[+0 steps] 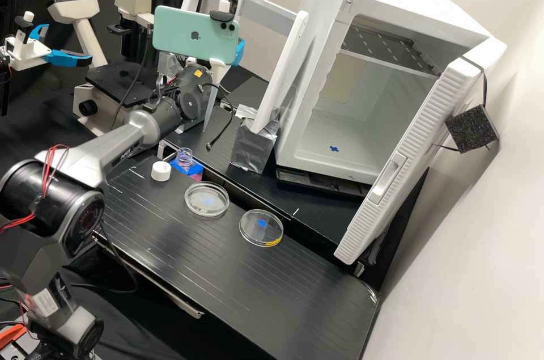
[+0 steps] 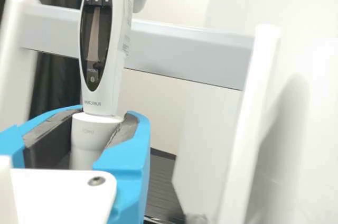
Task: Use the pipette
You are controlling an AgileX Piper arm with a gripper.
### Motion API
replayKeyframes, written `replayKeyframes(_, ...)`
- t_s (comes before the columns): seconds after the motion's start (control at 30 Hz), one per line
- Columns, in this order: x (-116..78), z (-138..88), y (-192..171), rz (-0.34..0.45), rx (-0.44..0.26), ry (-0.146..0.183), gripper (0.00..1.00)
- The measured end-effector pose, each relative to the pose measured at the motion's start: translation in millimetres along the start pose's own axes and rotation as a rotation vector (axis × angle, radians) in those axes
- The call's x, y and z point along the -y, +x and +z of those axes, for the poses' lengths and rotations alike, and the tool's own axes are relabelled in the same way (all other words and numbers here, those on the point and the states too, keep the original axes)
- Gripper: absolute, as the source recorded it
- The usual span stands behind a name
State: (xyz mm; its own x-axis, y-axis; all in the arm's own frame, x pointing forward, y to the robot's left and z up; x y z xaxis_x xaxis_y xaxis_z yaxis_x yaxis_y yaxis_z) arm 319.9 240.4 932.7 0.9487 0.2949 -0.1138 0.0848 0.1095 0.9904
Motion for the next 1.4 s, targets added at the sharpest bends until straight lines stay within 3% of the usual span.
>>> replayKeyframes(0.57,-15.8,-12.3,6.6,0.028,0.038,-0.001,0.0)
replayKeyframes(0.77,-11.2,-23.6,17.6,0.014,0.006,0.004,0.0)
replayKeyframes(1.07,-2.8,-20.5,29.3,-0.022,0.073,0.007,0.0)
replayKeyframes(1.4,-2.1,-19.2,29.9,-0.025,0.084,0.007,0.0)
